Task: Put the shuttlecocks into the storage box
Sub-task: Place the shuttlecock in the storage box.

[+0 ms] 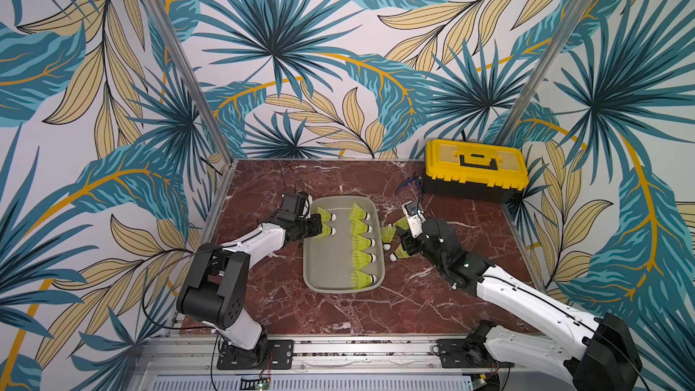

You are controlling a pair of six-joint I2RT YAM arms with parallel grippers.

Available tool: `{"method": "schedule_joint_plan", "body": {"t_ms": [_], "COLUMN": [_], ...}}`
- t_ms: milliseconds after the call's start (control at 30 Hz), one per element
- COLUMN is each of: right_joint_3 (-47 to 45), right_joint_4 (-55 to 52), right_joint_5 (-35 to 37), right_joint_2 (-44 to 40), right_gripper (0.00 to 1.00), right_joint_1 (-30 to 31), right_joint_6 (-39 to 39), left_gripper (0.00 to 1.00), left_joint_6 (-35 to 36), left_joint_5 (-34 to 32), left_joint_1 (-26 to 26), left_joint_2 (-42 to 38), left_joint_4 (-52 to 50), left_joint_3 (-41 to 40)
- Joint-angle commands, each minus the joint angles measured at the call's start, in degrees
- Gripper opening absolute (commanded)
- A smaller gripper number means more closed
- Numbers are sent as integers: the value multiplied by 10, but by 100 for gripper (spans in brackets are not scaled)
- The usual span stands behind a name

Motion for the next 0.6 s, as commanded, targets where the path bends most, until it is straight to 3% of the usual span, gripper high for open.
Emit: {"method": "schedule_joint_plan", "body": {"t_ms": [0,233,567], "right_joint_3": [-15,-17,-19], "right_joint_4": [-5,-6,-8], "right_joint_5": [8,7,10], "right_joint_2": [-6,-6,-7], "right_gripper": [65,64,64], "right_joint_1": [2,2,2], "right_joint_6": [9,11,10], "left_gripper": [8,11,28], "left_joint_6": [12,16,15], "left_joint_5": [-12,-16,-19], "left_joint_1": [3,3,4], "left_joint_2": [12,19,22], "left_joint_4": [-14,-21,-23], "left_joint_3": [38,47,50]}}
